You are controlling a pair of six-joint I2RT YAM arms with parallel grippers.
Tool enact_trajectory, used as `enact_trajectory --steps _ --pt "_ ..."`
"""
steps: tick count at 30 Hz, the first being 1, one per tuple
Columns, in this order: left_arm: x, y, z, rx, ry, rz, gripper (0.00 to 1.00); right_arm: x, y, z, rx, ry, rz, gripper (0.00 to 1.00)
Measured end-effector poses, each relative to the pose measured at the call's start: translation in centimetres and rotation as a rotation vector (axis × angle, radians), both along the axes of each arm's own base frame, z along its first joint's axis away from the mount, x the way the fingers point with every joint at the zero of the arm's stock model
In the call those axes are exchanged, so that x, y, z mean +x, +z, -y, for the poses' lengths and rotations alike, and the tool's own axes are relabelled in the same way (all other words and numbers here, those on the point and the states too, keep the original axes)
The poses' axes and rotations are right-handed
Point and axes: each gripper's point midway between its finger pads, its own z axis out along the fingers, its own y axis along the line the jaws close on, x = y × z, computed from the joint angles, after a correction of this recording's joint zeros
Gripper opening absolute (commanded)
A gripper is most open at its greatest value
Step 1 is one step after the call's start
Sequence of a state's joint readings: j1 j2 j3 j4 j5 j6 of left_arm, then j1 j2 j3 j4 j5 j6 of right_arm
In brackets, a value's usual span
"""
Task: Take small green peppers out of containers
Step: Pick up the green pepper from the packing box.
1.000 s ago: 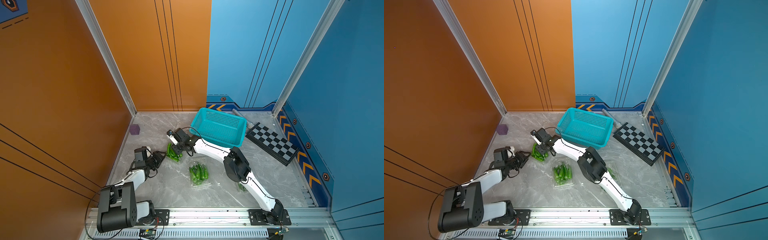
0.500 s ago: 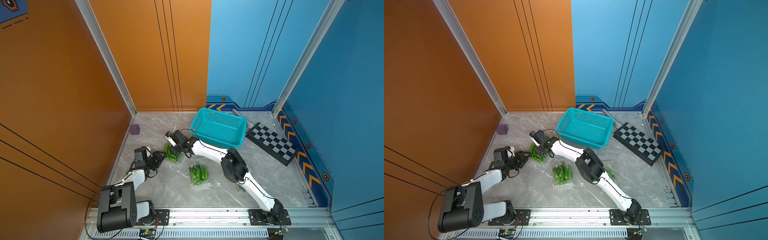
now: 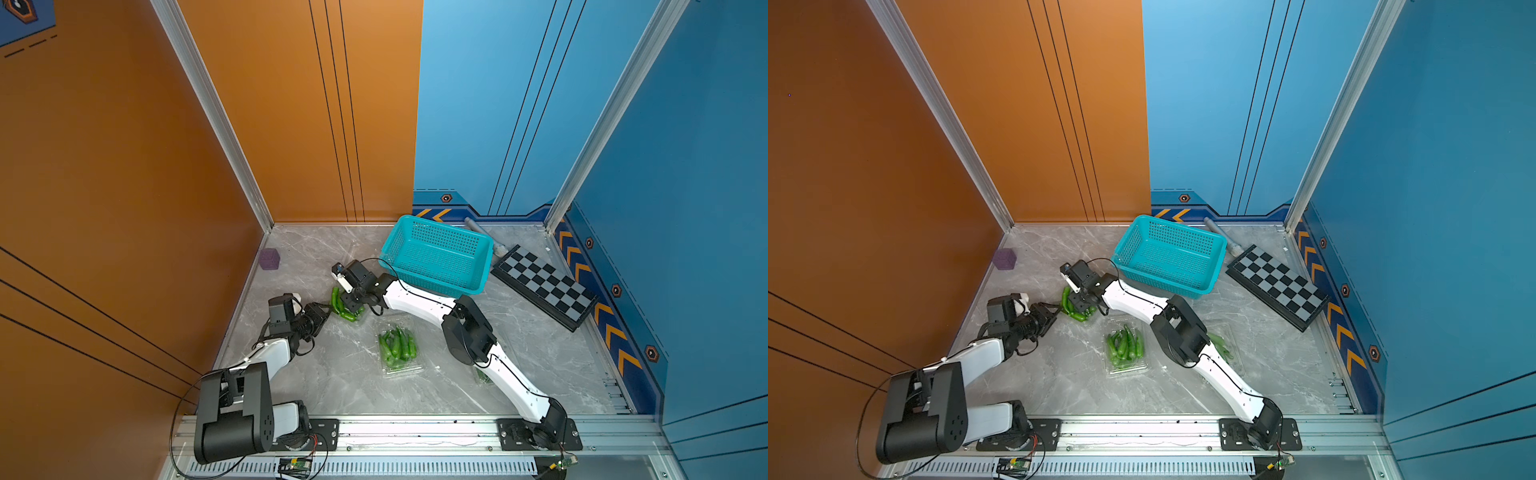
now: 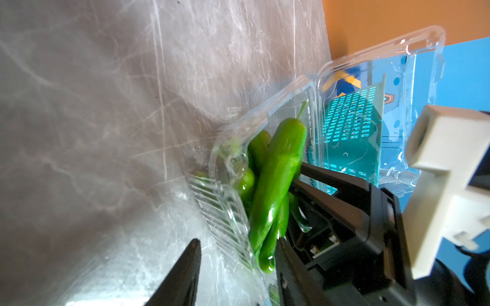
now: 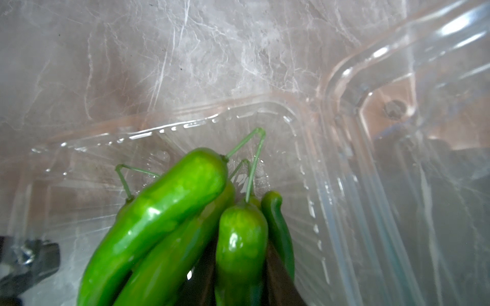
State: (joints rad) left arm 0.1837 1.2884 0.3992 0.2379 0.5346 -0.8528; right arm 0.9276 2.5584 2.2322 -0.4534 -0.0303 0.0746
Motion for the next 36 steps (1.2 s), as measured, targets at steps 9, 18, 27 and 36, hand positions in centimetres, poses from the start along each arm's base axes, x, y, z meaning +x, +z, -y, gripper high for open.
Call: enact_trajectory --steps 9,18,27,36 --pt "0.0 0.0 0.0 0.000 0.000 0.000 0.46 0.0 0.5 1.0 -0.004 -0.008 -0.008 0.11" --pt "0.0 0.0 0.0 0.000 0.000 0.000 0.46 0.2 2.0 1.6 0.015 -0.017 0.007 0.10" --pt "0.0 0.0 0.0 0.000 0.000 0.000 0.46 0.3 3.3 1.4 0.057 -0.012 0.010 0.13" --pt "0.0 0.0 0.0 0.000 0.000 0.000 0.46 0.2 2.9 1.5 0.063 -0.008 -0.005 0.08"
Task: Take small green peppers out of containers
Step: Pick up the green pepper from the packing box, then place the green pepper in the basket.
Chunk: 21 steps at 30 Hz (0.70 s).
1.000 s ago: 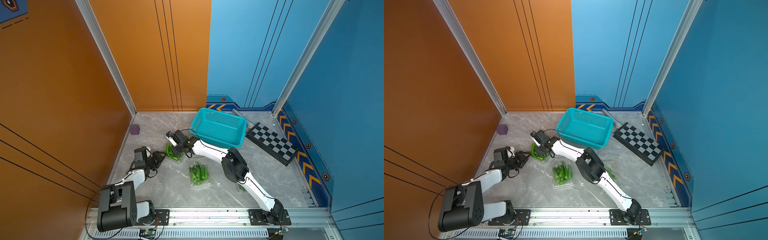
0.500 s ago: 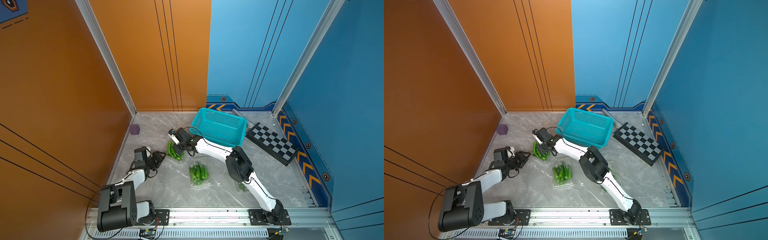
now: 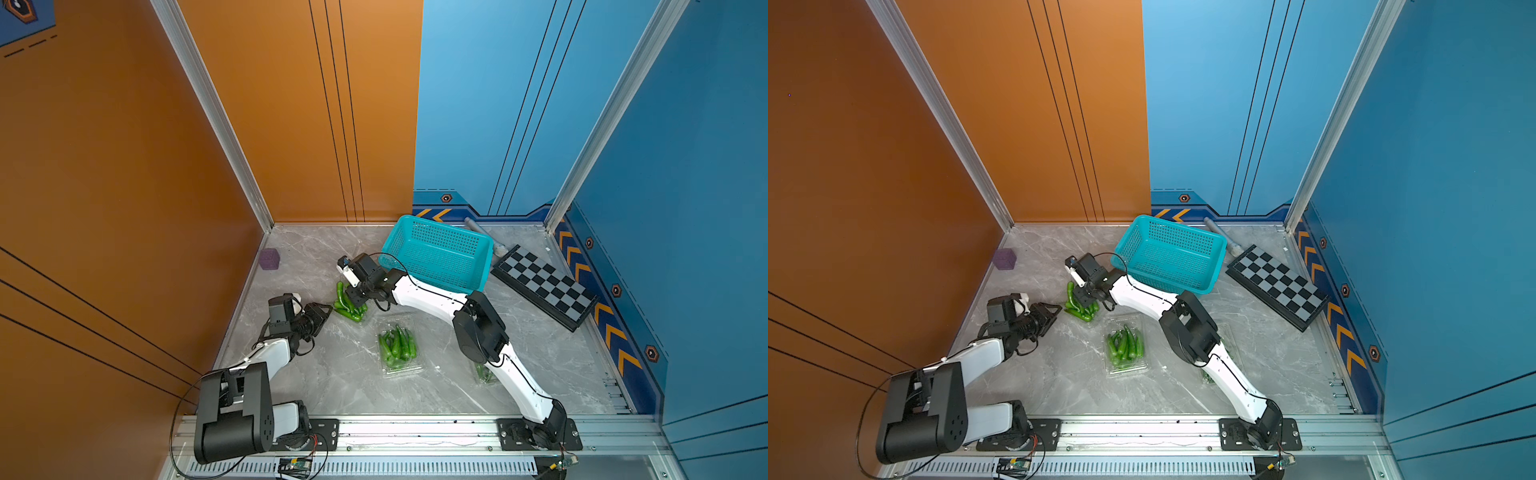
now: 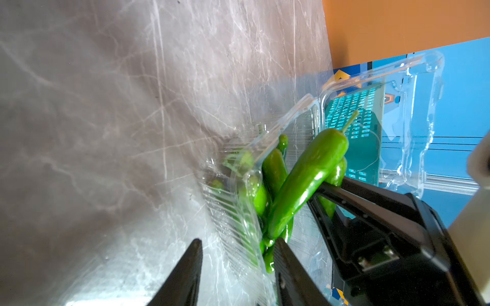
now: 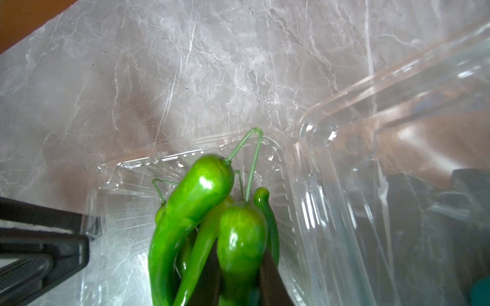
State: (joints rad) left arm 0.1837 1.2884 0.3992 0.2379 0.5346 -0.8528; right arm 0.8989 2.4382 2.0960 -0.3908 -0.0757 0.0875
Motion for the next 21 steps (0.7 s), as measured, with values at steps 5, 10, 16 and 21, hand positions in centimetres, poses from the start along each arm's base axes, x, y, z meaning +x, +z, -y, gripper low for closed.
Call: enact_trajectory --steps 5,10,16,21 --pt "0.0 0.0 0.0 0.000 0.000 0.000 0.46 -0.2 -0.3 0.2 -0.004 0.001 -0.004 0.07" --pt "0.0 0.0 0.0 0.000 0.000 0.000 0.47 -0.9 1.3 0.9 0.007 0.006 -0.002 0.07" --pt "0.0 0.0 0.0 0.000 0.000 -0.001 0.48 -1.6 7.6 1.6 0.087 0.014 0.050 0.08" --pt "-0.1 -0.1 0.0 0.000 0.000 -0.004 0.49 -1.6 13.6 3.2 0.180 -0.008 0.118 0.08"
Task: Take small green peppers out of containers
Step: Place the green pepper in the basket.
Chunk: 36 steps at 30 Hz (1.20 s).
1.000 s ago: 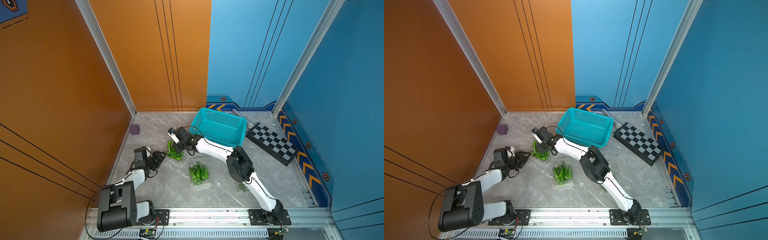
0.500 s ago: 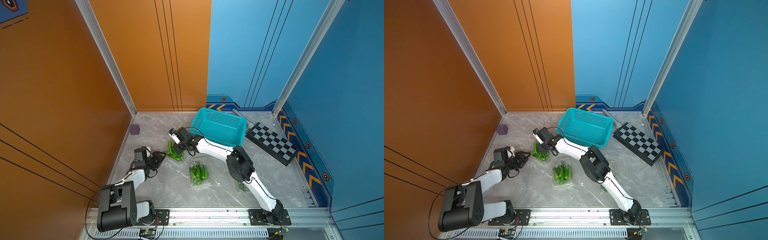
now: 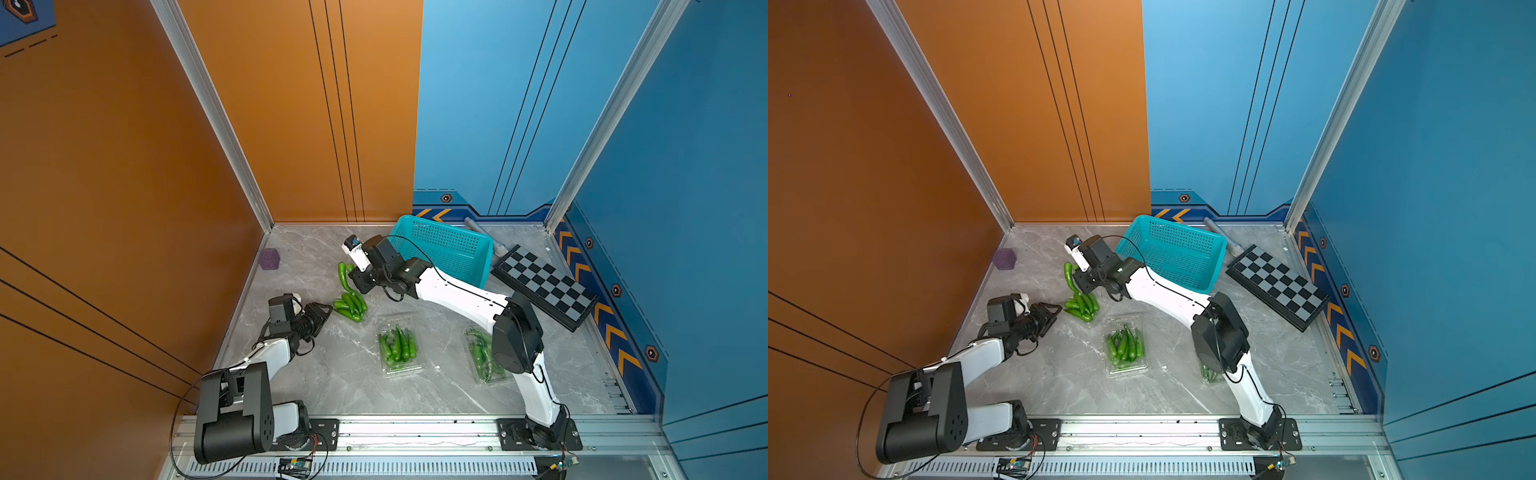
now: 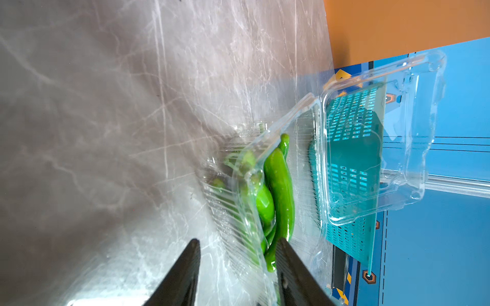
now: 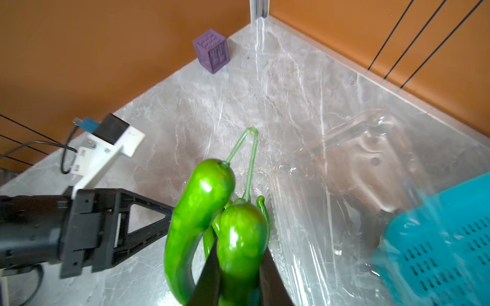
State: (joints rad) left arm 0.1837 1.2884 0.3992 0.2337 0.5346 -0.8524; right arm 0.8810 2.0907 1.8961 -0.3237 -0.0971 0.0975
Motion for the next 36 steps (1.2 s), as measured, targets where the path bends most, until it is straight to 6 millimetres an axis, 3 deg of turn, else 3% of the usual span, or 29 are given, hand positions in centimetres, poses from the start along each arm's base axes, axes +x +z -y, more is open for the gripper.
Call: enact_trajectory --steps 4,8,12,15,19,24,27,30,33,36 --pt "-0.1 -0.1 0.0 -0.001 0.001 -0.004 0.50 1.6 3.0 3.5 0.044 -0.074 0.032 0.09" --pt "-0.1 -0.1 0.0 -0.001 0.000 -0.008 0.50 5.6 4.6 8.7 0.078 -0.201 0.055 0.09" --pt "-0.2 -0.2 0.0 0.002 0.003 -0.012 0.50 9.8 3.1 14.3 0.075 -0.335 0.030 0.10" --pt "-0.2 -0.3 -0.1 0.004 0.007 -0.016 0.50 12.4 1.3 17.3 0.068 -0.410 0.008 0.11" --pt "-0.2 -0.3 -0.1 0.005 0.007 -0.016 0.50 14.5 -2.5 18.4 0.044 -0.452 -0.041 0.14" --pt "-0.2 0.0 -0.1 0.009 0.009 -0.006 0.50 15.6 -9.8 18.5 -0.018 -0.480 -0.150 0.23" --pt "-0.2 0.3 -0.2 0.013 0.012 0.001 0.50 15.5 -12.5 18.6 -0.044 -0.487 -0.189 0.41" --pt "-0.2 0.4 -0.2 0.013 0.012 0.003 0.51 15.6 -13.0 18.5 -0.041 -0.491 -0.203 0.63" --pt "-0.2 0.3 -0.2 0.013 0.012 0.000 0.51 16.1 -11.8 18.1 -0.023 -0.488 -0.188 0.71" --pt "-0.3 0.2 -0.2 0.012 0.012 -0.007 0.51 16.3 -10.2 18.0 -0.005 -0.486 -0.164 0.72"
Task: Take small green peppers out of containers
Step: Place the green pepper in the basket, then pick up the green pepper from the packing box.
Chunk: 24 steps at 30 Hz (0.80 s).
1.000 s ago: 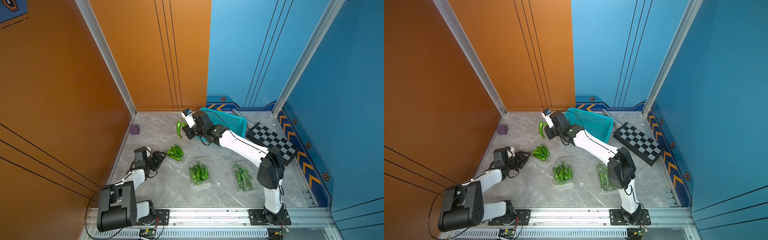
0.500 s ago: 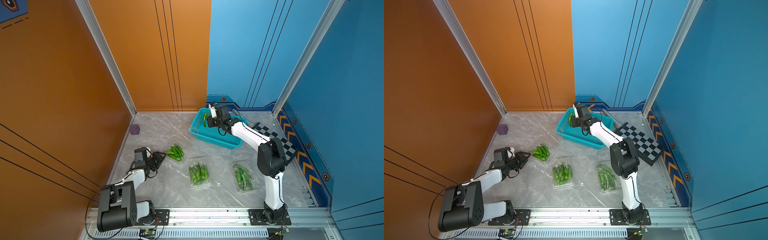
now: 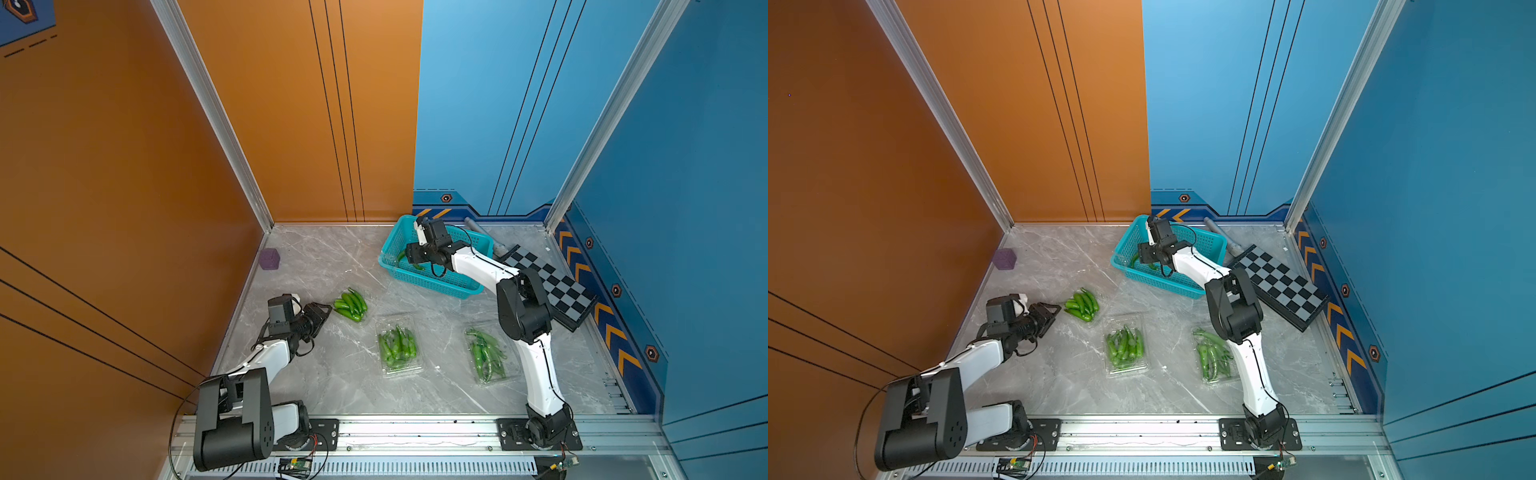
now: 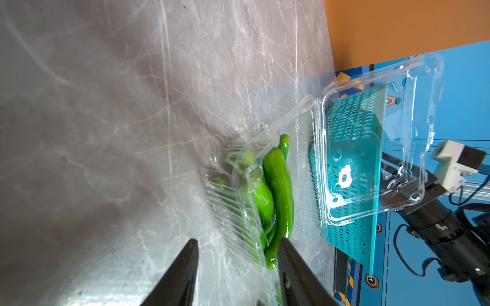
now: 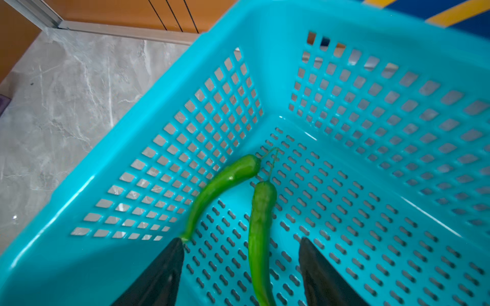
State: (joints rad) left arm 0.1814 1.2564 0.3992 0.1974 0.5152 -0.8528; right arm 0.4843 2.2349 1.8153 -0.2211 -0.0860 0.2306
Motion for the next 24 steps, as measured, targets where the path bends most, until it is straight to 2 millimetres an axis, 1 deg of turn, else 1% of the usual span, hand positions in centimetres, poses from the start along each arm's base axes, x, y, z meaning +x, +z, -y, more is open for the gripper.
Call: enact_trajectory --steps 3,7,9,10,11,13,15,17,19,21,24 --pt "-0.1 0.0 0.0 0.000 0.000 -0.004 0.51 -0.5 2.3 0.1 0.007 0.010 0.032 0.69" --pt "-0.1 0.0 0.0 0.001 0.002 -0.001 0.51 -2.9 7.1 -0.3 0.027 0.053 0.093 0.67" --pt "-0.1 0.1 0.0 0.002 0.002 0.000 0.51 -4.5 9.7 -1.5 0.039 0.092 0.135 0.64" --pt "-0.1 0.1 0.0 0.002 0.002 0.000 0.52 -5.6 11.0 -2.4 0.044 0.121 0.159 0.64" --pt "-0.1 0.1 0.0 0.002 0.002 0.001 0.52 -6.8 12.0 -3.6 0.048 0.156 0.179 0.64" --pt "-0.1 0.2 0.0 0.002 0.002 0.003 0.52 -9.3 13.3 -6.3 0.057 0.229 0.203 0.62" --pt "-0.1 0.2 0.0 0.003 0.002 0.005 0.52 -11.8 13.4 -9.1 0.060 0.305 0.206 0.61" --pt "0.0 0.3 0.0 0.003 0.002 0.007 0.52 -14.2 12.3 -11.8 0.048 0.378 0.186 0.58" --pt "0.0 0.3 0.0 0.003 0.002 0.007 0.52 -15.7 10.9 -14.0 0.036 0.434 0.164 0.56" --pt "0.0 0.3 0.0 0.003 0.002 0.007 0.52 -16.4 9.0 -15.8 0.021 0.475 0.132 0.55" --pt "0.0 0.3 0.0 0.003 0.002 0.007 0.52 -16.3 6.0 -17.6 0.001 0.506 0.082 0.55"
